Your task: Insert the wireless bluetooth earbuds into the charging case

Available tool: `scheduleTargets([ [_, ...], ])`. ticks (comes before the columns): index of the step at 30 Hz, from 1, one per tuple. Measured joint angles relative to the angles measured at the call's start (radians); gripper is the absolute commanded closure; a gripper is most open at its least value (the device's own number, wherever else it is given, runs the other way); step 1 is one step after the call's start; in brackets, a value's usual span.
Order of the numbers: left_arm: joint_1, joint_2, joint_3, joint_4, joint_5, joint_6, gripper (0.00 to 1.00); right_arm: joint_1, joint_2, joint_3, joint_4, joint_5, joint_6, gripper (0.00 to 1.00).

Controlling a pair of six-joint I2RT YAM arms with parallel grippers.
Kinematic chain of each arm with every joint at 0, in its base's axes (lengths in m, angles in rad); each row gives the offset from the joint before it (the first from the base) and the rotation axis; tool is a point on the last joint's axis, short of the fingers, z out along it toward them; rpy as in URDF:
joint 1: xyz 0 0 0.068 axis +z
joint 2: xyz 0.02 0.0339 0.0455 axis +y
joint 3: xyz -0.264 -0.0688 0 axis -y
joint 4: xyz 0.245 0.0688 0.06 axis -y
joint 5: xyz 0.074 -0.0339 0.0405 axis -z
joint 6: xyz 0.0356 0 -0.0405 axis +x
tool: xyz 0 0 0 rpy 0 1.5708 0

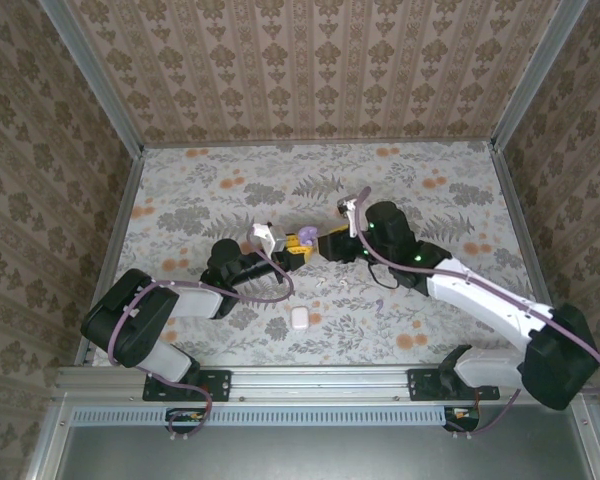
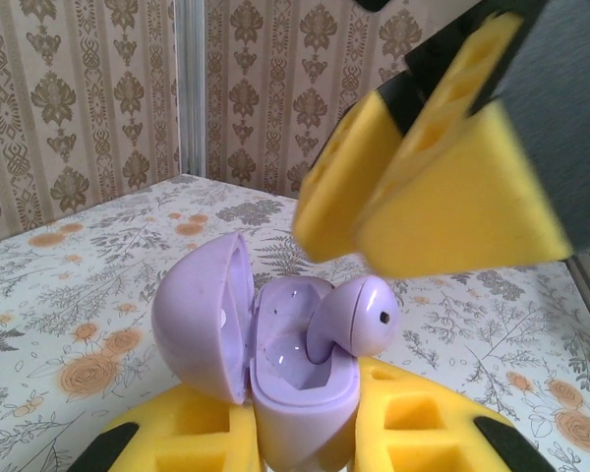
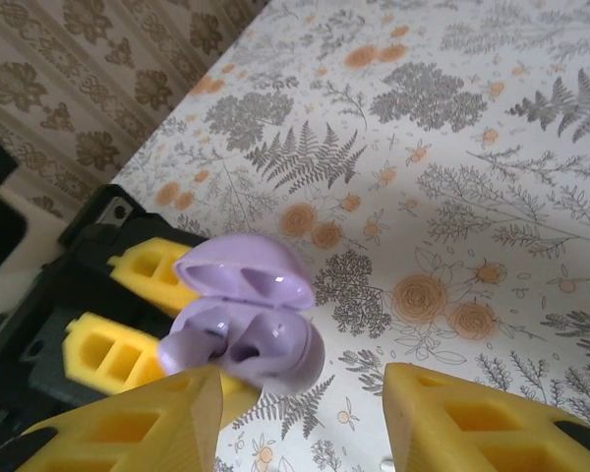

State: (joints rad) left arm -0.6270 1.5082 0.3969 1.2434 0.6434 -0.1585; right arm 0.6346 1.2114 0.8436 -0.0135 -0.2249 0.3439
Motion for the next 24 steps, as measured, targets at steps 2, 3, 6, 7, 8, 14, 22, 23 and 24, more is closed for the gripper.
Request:
scheduleTargets([
  [2, 0.0, 0.0, 0.001, 0.0, 0.0, 0.0, 0.9, -0.005, -0.043, -0.024, 0.009, -0.002, -0.003, 0.55],
  [3, 0.0, 0.0, 0.002, 0.0, 0.0, -0.001, 0.9, -0.009, -0.06, -0.03, 0.011, -0.01, -0.004, 0.56],
  [6, 0.0, 0.0, 0.003, 0.001, 0.0, -0.006, 0.9, -0.024, -0.086, -0.037, 0.023, -0.052, 0.002, 0.57],
  [7, 0.0, 0.0, 0.003, 0.001, 0.0, -0.006, 0.9, -0.031, -0.087, -0.037, 0.03, -0.076, 0.011, 0.58],
  [8, 0.0, 0.0, 0.003, 0.002, 0.0, -0.007, 0.9, -0.035, -0.087, -0.037, 0.034, -0.095, 0.024, 0.59],
  [14, 0.0, 0.0, 0.003, 0.003, 0.0, -0.007, 0.9, -0.043, -0.049, -0.025, 0.027, -0.226, 0.167, 0.64],
  [22, 0.0, 0.0, 0.003, 0.003, 0.002, -0.007, 0.9, -0.043, 0.021, 0.01, 0.032, -0.323, 0.366, 0.7],
  [23, 0.0, 0.0, 0.003, 0.003, 0.003, -0.007, 0.9, -0.043, 0.023, 0.012, 0.032, -0.323, 0.374, 0.72],
  [24, 0.0, 0.0, 0.003, 0.003, 0.003, -0.007, 0.9, -0.043, 0.024, 0.014, 0.032, -0.323, 0.383, 0.73],
])
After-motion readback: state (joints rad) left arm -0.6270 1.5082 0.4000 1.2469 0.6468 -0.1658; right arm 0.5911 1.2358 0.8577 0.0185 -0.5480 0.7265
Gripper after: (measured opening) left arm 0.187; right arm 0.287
